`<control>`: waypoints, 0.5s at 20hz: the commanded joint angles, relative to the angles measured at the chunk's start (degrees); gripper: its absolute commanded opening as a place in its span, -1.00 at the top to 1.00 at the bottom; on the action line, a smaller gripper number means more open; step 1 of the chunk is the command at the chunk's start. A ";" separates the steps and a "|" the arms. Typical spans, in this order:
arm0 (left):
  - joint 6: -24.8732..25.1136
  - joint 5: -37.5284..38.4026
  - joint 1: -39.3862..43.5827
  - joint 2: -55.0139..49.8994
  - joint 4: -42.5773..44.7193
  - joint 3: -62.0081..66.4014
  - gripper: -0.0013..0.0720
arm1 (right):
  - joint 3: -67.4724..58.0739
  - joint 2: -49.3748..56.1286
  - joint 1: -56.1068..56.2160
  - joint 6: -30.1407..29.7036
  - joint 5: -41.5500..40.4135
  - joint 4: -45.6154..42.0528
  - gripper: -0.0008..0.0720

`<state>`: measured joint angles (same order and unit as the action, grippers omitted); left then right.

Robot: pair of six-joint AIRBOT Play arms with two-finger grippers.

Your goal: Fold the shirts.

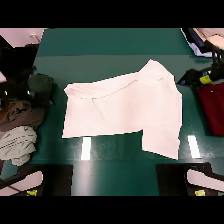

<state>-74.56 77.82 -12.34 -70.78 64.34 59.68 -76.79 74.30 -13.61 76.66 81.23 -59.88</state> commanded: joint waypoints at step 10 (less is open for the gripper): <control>4.48 -7.61 -1.09 8.20 -6.56 -27.32 -0.36 | 16.13 -14.91 -0.33 -2.16 -2.91 3.37 0.16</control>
<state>-70.41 72.71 -13.39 -62.89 58.33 34.28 -61.67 61.34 -13.89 74.63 78.98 -56.84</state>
